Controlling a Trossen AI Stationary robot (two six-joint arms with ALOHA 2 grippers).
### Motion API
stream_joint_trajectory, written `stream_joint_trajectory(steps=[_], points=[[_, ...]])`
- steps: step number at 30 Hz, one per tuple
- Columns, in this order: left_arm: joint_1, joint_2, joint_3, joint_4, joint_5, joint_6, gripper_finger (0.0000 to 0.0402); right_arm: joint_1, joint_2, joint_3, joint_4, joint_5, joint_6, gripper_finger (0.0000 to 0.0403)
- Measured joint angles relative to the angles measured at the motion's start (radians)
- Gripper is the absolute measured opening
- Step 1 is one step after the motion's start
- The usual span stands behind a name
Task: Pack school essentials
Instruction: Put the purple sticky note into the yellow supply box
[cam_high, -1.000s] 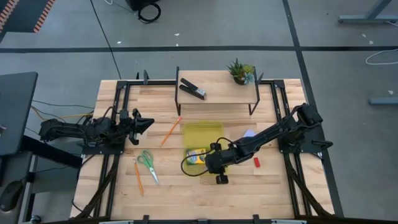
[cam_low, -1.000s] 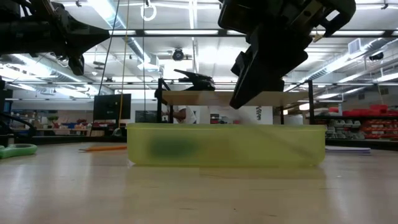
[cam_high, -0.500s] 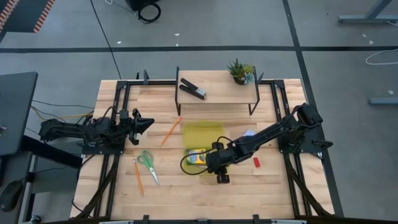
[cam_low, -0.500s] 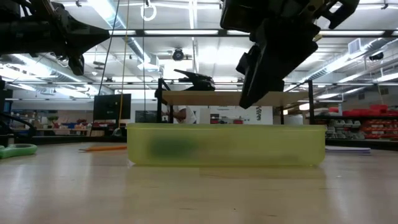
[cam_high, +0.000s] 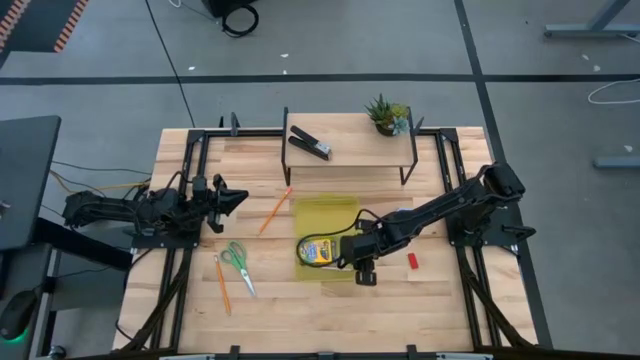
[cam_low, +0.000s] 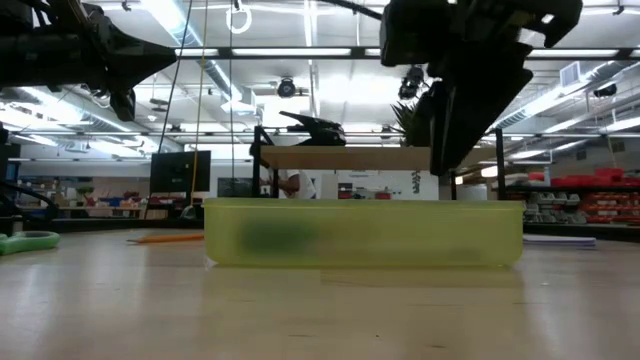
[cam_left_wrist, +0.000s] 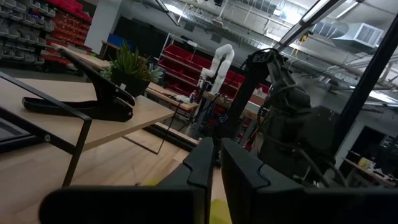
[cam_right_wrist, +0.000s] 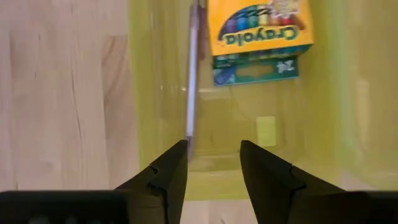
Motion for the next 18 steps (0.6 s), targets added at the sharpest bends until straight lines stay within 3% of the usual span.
stream_joint_trajectory(steps=[8,18], points=[[0.0,0.0,0.0,0.002,0.0,0.0,0.0028,-0.029,-0.123,-0.055,-0.124,0.056,0.05,0.0155],[0.0,0.0,0.0,0.0,0.0,0.0,0.0038,-0.109,-0.414,-0.322,-0.124,0.053,0.281,0.0158]])
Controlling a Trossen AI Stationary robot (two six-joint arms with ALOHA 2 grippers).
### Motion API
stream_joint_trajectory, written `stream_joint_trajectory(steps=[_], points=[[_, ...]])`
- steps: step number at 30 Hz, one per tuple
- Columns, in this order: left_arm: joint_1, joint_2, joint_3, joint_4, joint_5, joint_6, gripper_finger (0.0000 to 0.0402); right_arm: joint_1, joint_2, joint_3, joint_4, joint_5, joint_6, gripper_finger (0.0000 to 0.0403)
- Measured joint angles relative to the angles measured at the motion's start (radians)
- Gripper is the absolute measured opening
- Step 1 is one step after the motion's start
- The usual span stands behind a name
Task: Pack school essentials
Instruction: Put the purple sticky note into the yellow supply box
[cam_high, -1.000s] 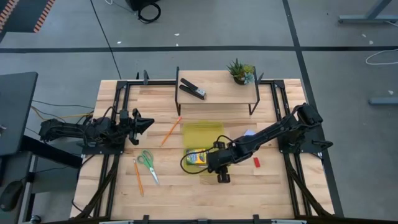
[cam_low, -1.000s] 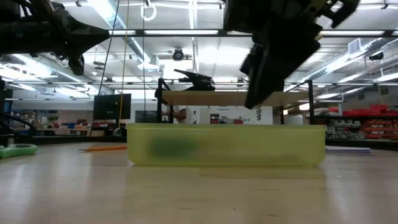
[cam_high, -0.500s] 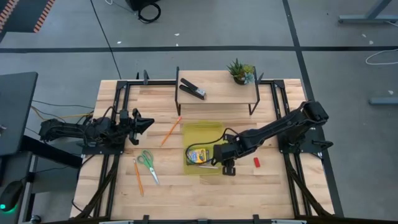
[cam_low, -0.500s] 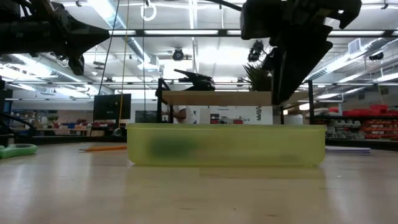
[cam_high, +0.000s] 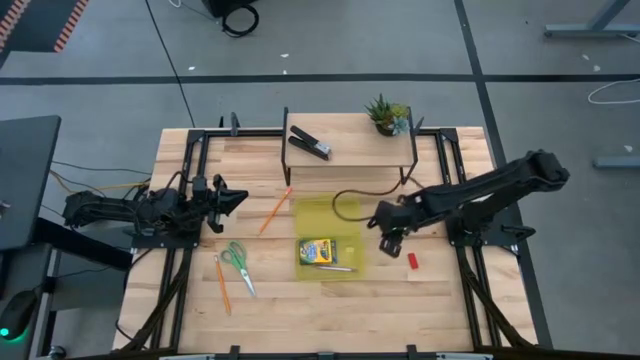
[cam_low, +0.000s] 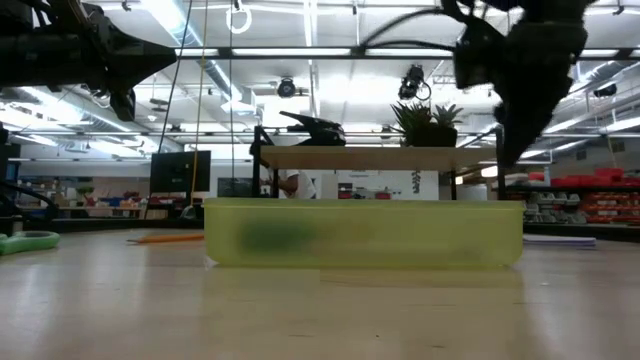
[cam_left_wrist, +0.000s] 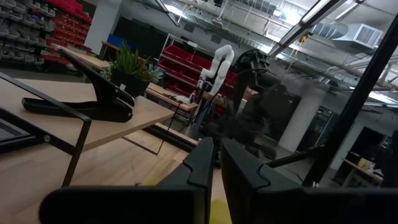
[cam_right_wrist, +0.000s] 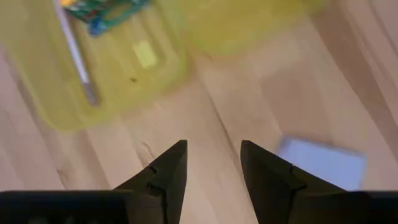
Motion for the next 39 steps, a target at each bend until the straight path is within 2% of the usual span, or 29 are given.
stream_joint_trajectory(steps=[6,11,16,21,25,30,36,39], points=[[0.0,0.0,0.0,0.0,0.0,0.0,0.0029,-0.033,-0.137,-0.12,0.001,-0.002,0.078,0.0207],[0.0,0.0,0.0,0.0,0.0,0.0,0.0032,-0.058,-0.16,-0.19,-0.015,0.027,0.079,0.0259],[0.0,0.0,0.0,0.001,0.0,0.0,0.0039,-0.057,-0.126,-0.229,-0.011,0.086,-0.009,0.027],[0.0,0.0,0.0,0.001,0.0,0.0,0.0035,-0.065,-0.108,-0.23,-0.008,0.091,-0.103,0.0272],[0.0,0.0,0.0,0.0,0.0,0.0,0.0029,-0.107,-0.108,-0.23,-0.008,0.068,-0.122,0.0284],[0.0,0.0,0.0,0.0,0.0,0.0,0.0032,-0.154,-0.108,-0.23,-0.002,0.015,-0.181,0.0321],[0.0,0.0,0.0,0.0,0.0,0.0,0.0039,-0.164,-0.108,-0.23,-0.001,-0.044,-0.298,0.0364],[0.0,0.0,0.0,0.0,0.0,0.0,0.0035,-0.164,-0.108,-0.23,-0.001,-0.047,-0.303,0.0383]])
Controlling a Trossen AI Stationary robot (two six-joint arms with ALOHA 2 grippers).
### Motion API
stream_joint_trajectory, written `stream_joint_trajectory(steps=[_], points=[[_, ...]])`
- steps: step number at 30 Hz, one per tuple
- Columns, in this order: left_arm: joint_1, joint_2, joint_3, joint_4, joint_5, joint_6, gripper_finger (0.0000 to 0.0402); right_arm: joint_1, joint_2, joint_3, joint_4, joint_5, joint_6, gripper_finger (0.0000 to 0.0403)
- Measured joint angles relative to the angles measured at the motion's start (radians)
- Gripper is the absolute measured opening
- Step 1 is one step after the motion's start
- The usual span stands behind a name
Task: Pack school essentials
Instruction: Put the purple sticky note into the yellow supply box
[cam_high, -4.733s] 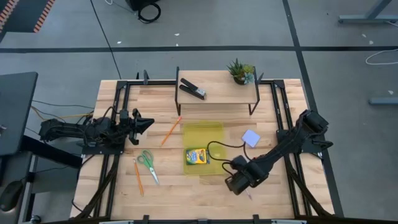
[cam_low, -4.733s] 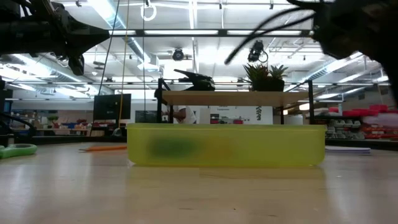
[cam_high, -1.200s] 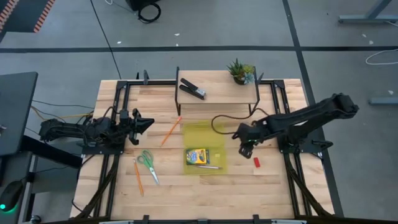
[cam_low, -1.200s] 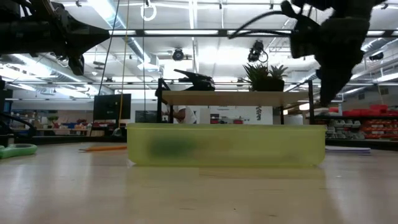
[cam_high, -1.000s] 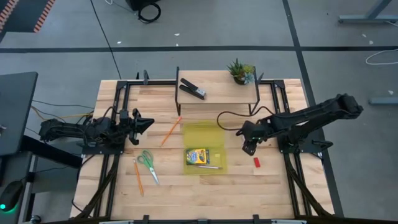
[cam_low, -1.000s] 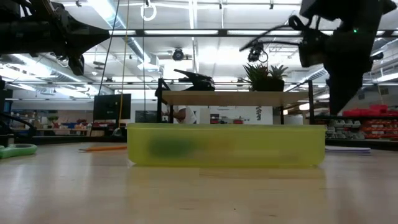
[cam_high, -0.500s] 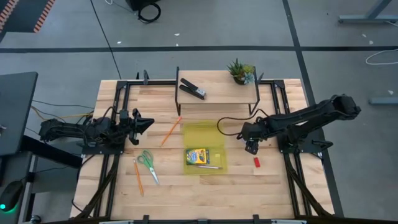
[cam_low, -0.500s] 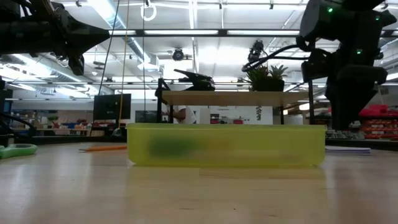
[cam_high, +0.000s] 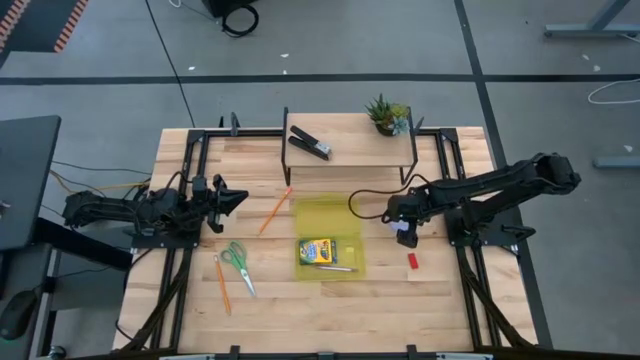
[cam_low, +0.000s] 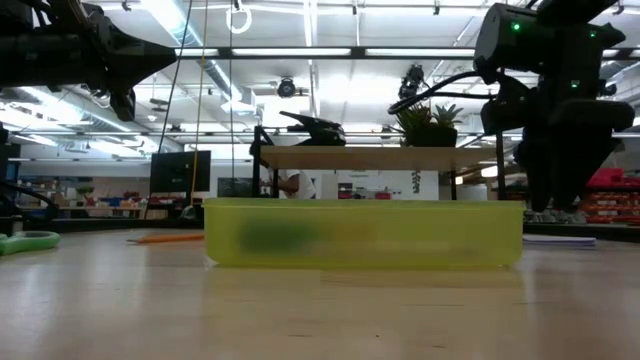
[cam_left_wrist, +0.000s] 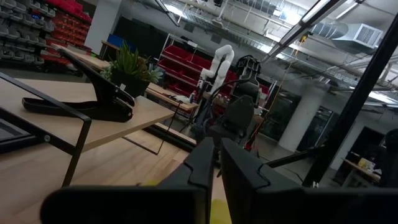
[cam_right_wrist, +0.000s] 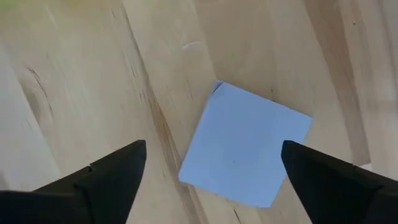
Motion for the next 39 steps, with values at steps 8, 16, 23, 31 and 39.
stream_joint_trajectory(steps=[8,16,23,31,39], points=[[0.0,0.0,0.0,0.0,0.0,0.0,0.003,0.0,0.0,0.0,-0.007,0.061,0.154,0.0399],[0.0,0.0,0.0,0.0,0.0,0.0,0.0039,0.0,0.0,-0.022,-0.015,0.135,0.227,0.04],[0.0,0.0,0.0,0.0,0.0,0.0,0.003,0.0,0.001,-0.11,0.073,0.151,0.284,0.04],[0.0,0.0,0.0,0.0,0.0,0.0,0.0036,0.0,0.0,-0.176,0.15,0.104,0.279,0.0398],[0.0,0.0,0.0,0.0,0.0,0.0,0.0033,0.0,-0.002,-0.19,0.173,0.08,0.281,0.037]])
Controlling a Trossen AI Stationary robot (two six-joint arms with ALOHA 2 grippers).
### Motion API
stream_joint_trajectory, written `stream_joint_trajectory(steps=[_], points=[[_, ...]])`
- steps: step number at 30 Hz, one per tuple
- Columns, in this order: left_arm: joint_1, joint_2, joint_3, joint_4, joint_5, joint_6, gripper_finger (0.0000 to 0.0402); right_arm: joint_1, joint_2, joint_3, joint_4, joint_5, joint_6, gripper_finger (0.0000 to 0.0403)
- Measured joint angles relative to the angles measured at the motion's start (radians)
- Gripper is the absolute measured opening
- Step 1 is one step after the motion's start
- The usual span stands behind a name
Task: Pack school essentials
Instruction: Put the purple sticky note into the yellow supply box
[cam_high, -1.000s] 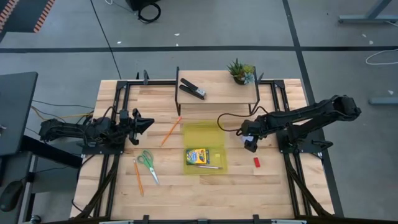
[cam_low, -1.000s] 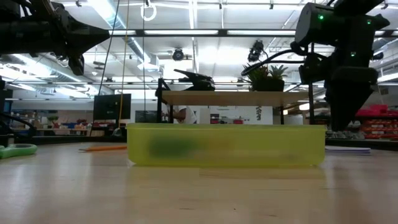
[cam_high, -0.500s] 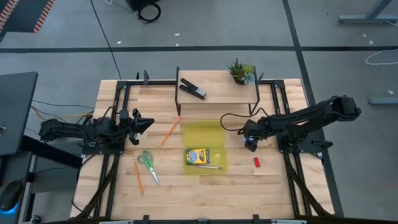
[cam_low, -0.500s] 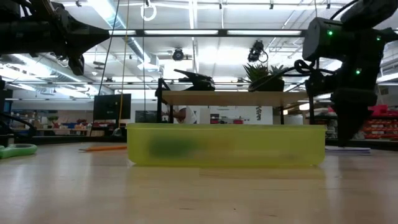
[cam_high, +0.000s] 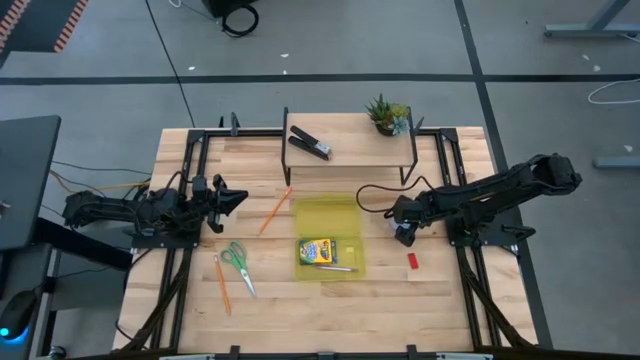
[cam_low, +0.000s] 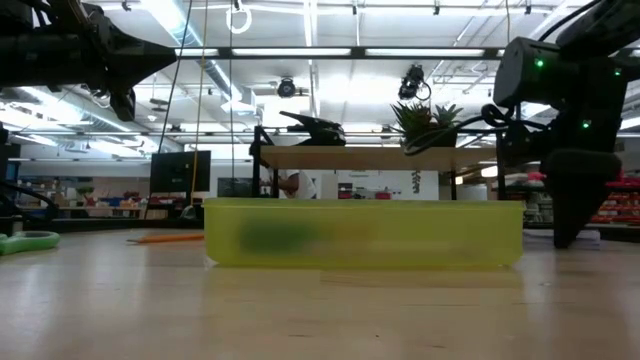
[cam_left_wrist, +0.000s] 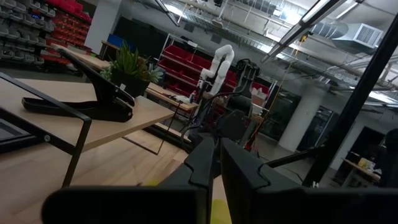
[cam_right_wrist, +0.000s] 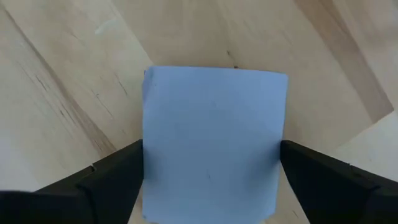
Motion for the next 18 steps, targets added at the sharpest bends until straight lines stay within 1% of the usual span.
stream_joint_trajectory(steps=[5,10,14,18], points=[[0.0,0.0,0.0,0.0,0.0,0.0,0.0028,0.0,0.001,-0.001,0.012,-0.004,-0.026,0.0333],[0.0,0.0,0.0,0.0,0.0,0.0,0.0035,0.0,0.001,-0.001,0.012,-0.006,-0.034,0.0299],[0.0,0.0,0.0,0.0,0.0,0.0,0.0039,0.0,0.004,0.017,0.001,-0.011,-0.065,0.0282],[0.0,0.0,0.0,0.0,0.0,0.0,0.0035,0.0,0.005,0.041,0.0,-0.012,-0.104,0.0272]])
